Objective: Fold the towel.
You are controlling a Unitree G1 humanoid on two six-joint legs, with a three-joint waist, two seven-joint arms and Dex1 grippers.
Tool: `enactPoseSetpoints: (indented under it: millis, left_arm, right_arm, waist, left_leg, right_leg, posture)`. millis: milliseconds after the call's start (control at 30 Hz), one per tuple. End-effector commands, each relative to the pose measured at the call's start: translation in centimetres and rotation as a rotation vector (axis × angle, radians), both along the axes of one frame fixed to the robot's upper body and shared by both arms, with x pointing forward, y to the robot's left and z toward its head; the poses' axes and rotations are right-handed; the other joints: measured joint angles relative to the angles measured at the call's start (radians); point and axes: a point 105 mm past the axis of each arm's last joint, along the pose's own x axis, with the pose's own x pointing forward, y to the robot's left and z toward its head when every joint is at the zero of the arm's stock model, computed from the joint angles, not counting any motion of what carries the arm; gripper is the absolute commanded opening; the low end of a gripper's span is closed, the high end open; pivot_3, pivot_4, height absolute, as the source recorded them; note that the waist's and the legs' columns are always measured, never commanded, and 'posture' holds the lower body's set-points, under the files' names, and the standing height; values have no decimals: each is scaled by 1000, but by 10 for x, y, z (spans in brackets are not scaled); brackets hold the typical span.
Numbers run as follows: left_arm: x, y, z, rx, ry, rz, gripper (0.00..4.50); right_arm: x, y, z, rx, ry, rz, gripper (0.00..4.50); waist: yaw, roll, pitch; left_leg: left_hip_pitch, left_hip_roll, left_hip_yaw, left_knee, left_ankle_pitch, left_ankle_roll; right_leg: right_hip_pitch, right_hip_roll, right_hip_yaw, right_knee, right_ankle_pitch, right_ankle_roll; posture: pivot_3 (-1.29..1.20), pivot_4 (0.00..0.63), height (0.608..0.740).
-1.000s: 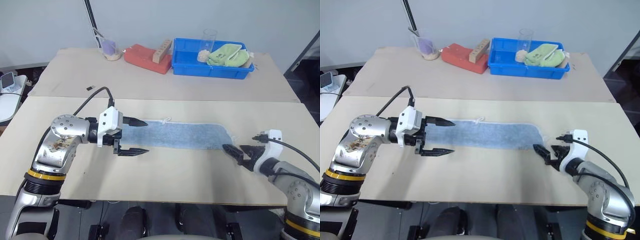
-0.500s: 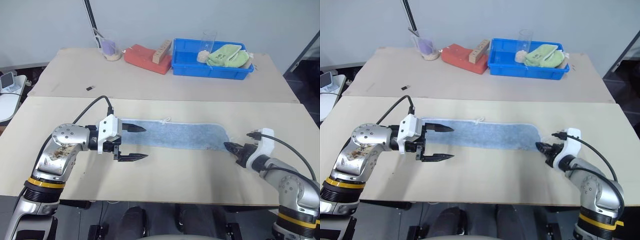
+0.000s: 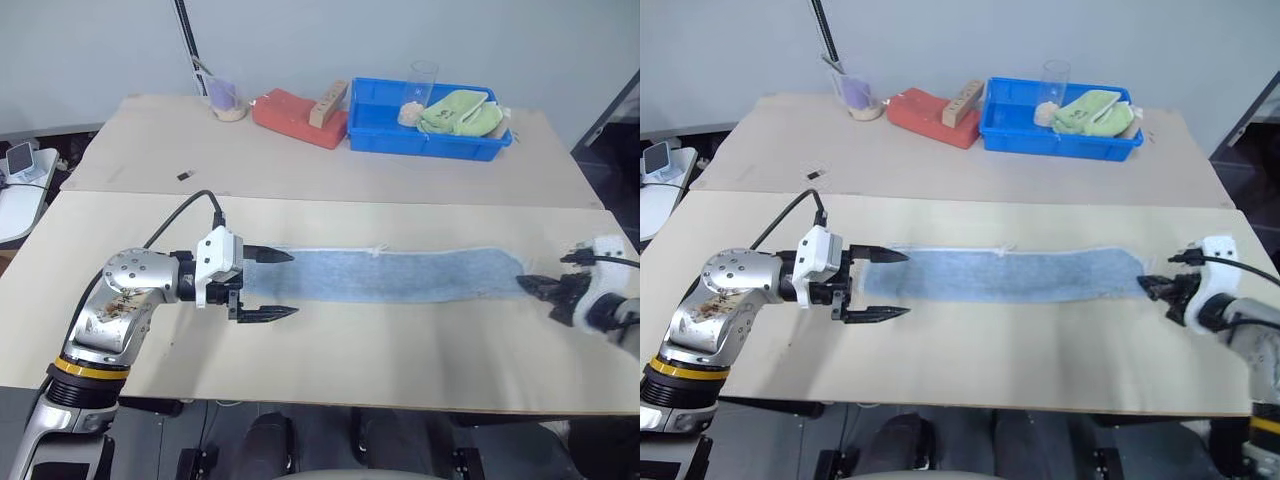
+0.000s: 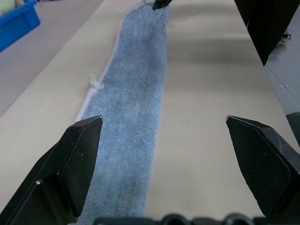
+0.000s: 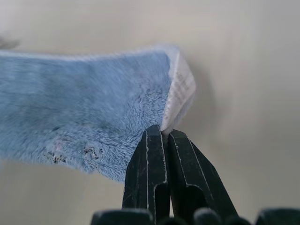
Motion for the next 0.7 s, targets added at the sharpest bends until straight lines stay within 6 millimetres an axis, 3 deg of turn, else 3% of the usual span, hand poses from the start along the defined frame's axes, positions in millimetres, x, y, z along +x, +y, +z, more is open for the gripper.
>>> enactPoseSetpoints:
  millis: [33,167,300,433,667,700]
  left_arm:
    - [0,0,15,-25,-40,-3,4500]
    - [-2,1,18,-23,-44,7,4500]
    - [-5,2,20,-21,-43,20,4500]
    - [-8,1,20,-26,-34,36,4500]
    - [-6,4,17,-44,-16,108,4500]
    - [-5,4,17,-45,-17,118,4500]
  right_arm:
    - [7,60,25,-67,-88,281,75]
    - [11,116,33,-112,-136,464,75]
    - [9,152,26,-104,-119,570,75]
    - [10,177,12,-74,-86,610,75]
    - [14,204,-4,-8,-35,622,75]
    - [16,206,-5,-1,-40,615,373]
  waist:
    - [-8,0,0]
    - [-13,0,0]
    - [5,0,0]
    - [13,0,0]
    - [15,0,0]
    - [14,0,0]
  left_leg:
    - [0,1,0,0,0,0]
    - [0,2,-6,-1,-1,1]
    - [-1,1,-5,-1,-1,1]
    - [-2,0,-5,0,-1,1]
    - [-2,-1,-5,0,0,1]
    - [-2,-1,-5,0,0,1]
  right_leg:
    - [0,1,0,0,0,0]
    - [0,3,1,0,0,0]
    - [-1,2,0,-3,2,-3]
    - [0,-1,1,-6,4,-5]
    - [1,0,0,-6,4,-5]
    - [0,0,0,-6,4,-5]
  posture:
    - [0,150,684]
    - [0,150,684]
    - [0,150,684]
    - [0,150,684]
    - [0,150,684]
    - [0,150,684]
